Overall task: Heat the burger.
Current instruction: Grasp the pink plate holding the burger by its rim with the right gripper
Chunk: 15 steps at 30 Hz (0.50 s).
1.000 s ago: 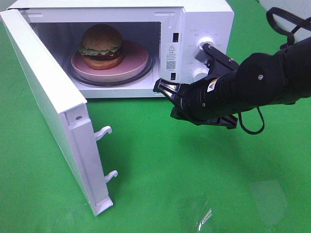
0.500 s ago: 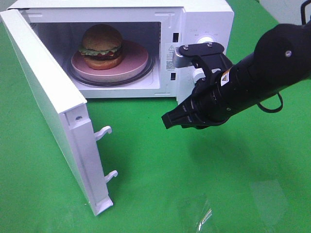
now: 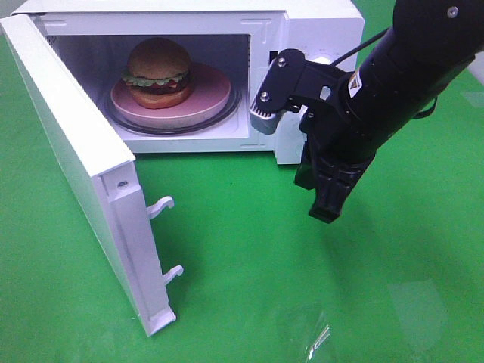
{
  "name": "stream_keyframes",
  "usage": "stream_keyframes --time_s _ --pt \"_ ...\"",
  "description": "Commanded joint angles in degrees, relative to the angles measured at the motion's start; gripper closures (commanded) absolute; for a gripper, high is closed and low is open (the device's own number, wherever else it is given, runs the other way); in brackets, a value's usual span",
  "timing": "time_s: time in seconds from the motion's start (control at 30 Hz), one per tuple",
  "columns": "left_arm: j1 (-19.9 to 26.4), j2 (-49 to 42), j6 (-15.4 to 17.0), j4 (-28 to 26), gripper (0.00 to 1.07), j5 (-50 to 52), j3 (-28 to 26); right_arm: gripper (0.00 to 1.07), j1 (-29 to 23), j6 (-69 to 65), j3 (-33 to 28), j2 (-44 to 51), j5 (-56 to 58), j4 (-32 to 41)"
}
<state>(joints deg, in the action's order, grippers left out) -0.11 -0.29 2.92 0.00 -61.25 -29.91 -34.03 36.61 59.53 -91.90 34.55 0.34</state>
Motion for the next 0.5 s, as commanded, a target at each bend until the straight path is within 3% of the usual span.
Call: stream_keyframes --time_s 0.03,0.2,0.37,0.43,0.47,0.5 --pt "0.2 -0.9 -0.2 0.0 0.06 -0.1 0.2 0.96 0.0 13.2 1.8 0.4 2.1 -4.2" --pt "0.2 -0.9 -0.2 0.0 0.06 -0.1 0.2 0.88 0.0 26.8 2.4 0.4 1.0 -6.9" --pt "0.2 -0.9 -0.2 0.0 0.06 -0.1 0.2 0.79 0.0 30.7 2.4 0.4 -0.6 -6.9" --pt "0.2 -0.9 -0.2 0.0 0.06 -0.1 0.2 0.54 0.0 30.9 2.4 0.4 -4.5 -7.8" --pt "0.2 -0.9 -0.2 0.0 0.06 -0.1 0.2 0.54 0.0 30.9 2.4 0.4 -4.5 -7.8" --pt "0.2 -0.9 -0.2 0.0 0.06 -0.1 0.2 0.39 0.0 30.4 2.4 0.4 -6.2 -8.4"
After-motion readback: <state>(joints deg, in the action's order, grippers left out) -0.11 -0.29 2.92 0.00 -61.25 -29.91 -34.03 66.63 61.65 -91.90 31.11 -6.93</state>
